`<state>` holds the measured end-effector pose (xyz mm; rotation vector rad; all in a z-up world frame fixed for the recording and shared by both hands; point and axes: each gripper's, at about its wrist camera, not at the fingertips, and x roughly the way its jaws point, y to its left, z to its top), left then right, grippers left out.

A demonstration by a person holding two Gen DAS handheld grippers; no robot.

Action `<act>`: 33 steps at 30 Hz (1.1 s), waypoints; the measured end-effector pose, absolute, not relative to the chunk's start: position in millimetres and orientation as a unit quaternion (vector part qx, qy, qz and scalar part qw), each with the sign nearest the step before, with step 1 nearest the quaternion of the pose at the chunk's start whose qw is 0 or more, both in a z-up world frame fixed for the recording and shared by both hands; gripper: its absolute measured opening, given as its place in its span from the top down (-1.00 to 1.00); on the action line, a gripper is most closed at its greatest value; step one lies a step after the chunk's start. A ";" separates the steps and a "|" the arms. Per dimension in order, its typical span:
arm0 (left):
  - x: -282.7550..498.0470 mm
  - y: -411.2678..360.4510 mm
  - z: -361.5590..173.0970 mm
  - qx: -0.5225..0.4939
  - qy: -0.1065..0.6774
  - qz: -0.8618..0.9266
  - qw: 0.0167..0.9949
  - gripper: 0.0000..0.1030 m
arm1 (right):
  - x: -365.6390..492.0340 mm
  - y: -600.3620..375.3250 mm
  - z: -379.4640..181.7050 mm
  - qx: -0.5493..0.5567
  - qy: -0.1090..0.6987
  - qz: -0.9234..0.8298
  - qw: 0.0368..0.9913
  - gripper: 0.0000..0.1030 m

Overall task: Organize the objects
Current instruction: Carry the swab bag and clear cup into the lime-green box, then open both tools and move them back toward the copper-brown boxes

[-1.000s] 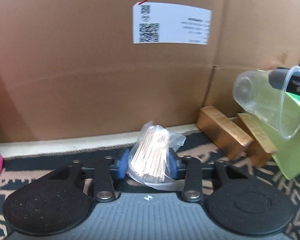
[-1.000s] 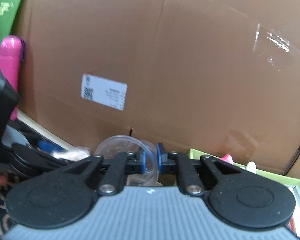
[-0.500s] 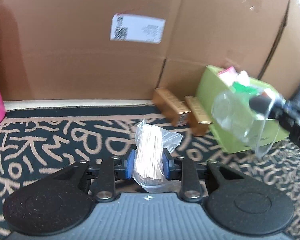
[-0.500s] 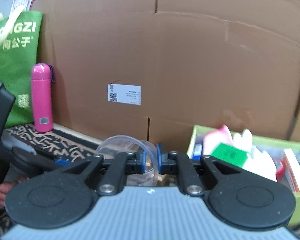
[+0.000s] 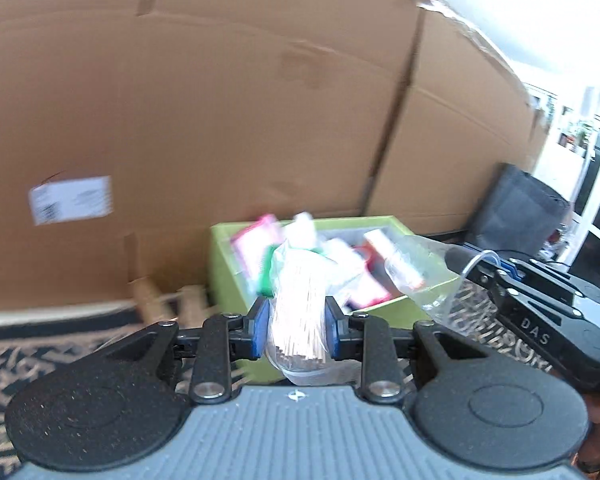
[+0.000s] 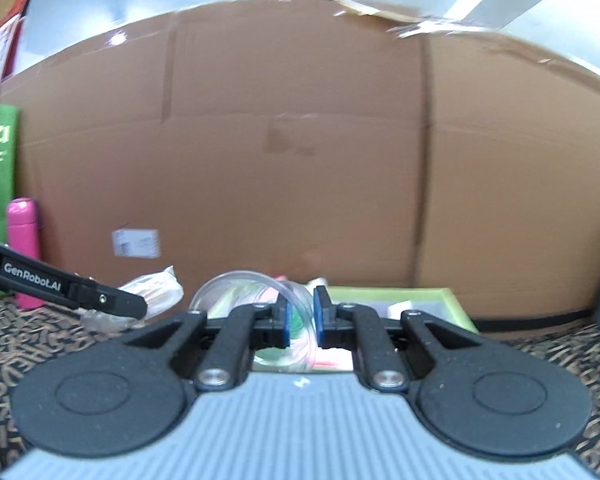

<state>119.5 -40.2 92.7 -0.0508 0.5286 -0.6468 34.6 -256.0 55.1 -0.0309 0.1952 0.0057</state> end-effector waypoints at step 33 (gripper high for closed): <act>193.5 -155.4 56.5 -0.026 0.259 -0.286 0.922 -0.75 | 131.8 -299.8 -8.1 -0.162 0.142 -0.054 0.975 -0.64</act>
